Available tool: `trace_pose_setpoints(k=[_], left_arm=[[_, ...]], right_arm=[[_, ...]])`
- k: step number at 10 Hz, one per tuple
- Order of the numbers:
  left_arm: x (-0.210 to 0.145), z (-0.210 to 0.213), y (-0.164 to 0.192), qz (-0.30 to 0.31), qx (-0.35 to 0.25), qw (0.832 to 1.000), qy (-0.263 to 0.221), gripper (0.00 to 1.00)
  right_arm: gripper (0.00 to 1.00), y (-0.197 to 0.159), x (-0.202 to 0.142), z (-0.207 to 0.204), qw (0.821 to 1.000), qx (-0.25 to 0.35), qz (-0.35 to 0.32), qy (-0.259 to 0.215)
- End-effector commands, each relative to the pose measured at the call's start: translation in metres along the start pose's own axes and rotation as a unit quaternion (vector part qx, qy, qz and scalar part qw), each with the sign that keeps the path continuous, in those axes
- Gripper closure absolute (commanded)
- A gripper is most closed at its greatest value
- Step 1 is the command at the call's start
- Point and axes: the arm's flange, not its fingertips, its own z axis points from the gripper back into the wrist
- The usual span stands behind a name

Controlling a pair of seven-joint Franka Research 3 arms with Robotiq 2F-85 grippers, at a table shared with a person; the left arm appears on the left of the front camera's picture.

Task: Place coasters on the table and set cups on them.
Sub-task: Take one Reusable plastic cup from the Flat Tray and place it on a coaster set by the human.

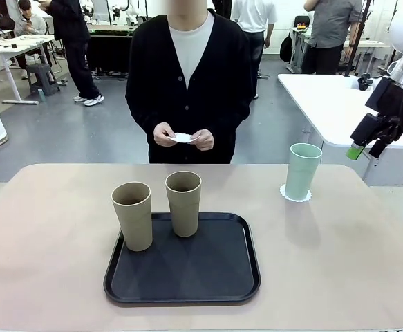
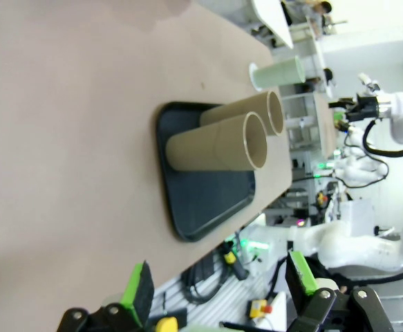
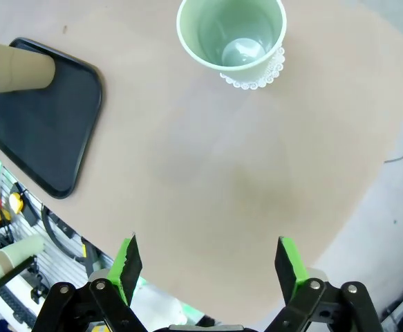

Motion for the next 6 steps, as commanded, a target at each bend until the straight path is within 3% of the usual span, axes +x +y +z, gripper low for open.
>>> trace_pose_setpoints(k=[1,4,5,6], left_arm=[[0.001,-0.001,0.0,-0.007,-0.006,1.0,-0.004,0.0],[0.001,-0.001,0.0,-0.007,-0.006,1.0,-0.004,0.0],[0.001,-0.001,0.0,-0.007,-0.006,1.0,-0.004,0.0],[0.001,-0.001,0.0,-0.007,-0.006,1.0,-0.004,0.0]], right_arm=[[0.0,0.0,-0.001,-0.005,1.0,0.009,0.006,-0.015],[0.0,0.0,0.0,0.0,1.0,0.0,0.0,0.0],[0.0,0.009,-0.022,-0.007,0.997,0.022,-0.07,0.019],[0.0,0.001,-0.035,-0.006,0.994,0.063,-0.084,0.021]])
